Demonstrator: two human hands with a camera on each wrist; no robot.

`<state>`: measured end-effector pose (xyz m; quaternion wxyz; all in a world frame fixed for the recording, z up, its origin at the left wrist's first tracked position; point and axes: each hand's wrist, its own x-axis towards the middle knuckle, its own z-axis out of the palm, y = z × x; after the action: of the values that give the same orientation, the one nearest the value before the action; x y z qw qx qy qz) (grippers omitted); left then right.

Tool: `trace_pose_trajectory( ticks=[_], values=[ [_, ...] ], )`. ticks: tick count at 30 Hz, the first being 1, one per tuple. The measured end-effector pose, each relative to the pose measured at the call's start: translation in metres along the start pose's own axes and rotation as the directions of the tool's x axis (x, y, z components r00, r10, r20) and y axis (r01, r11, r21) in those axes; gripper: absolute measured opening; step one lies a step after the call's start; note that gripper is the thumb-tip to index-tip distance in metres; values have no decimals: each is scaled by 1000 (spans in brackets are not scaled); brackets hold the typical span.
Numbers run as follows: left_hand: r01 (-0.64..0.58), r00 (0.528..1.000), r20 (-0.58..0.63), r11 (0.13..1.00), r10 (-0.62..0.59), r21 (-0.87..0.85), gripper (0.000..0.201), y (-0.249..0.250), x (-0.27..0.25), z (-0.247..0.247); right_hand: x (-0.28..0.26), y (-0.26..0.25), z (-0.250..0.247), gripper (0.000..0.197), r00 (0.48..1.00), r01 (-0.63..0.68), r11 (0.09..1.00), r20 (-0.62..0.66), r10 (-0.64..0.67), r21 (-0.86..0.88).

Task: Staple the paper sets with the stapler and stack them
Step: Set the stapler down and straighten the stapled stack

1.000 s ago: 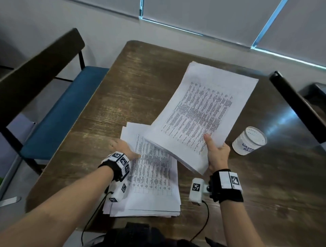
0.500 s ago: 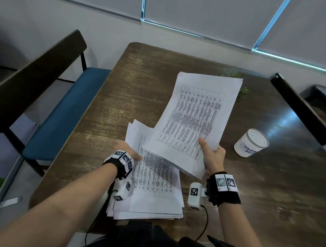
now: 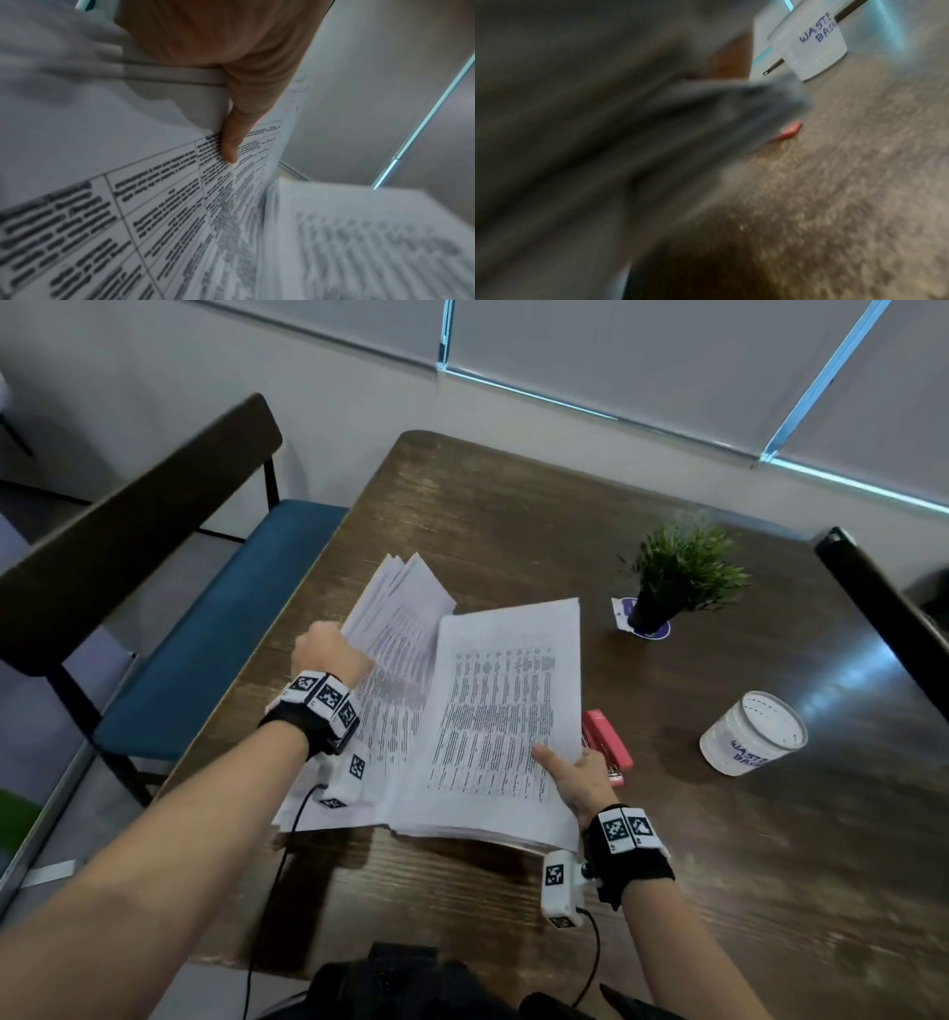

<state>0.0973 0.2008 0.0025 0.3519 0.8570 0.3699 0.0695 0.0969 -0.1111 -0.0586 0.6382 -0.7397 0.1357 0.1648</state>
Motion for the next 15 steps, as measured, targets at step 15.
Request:
trace_pose_trajectory(
  ticks=[15],
  values=[
    [-289, 922, -302, 949, 241, -127, 26, 56, -11, -47, 23, 13, 0, 52, 979, -187, 919, 8, 203, -346]
  ],
)
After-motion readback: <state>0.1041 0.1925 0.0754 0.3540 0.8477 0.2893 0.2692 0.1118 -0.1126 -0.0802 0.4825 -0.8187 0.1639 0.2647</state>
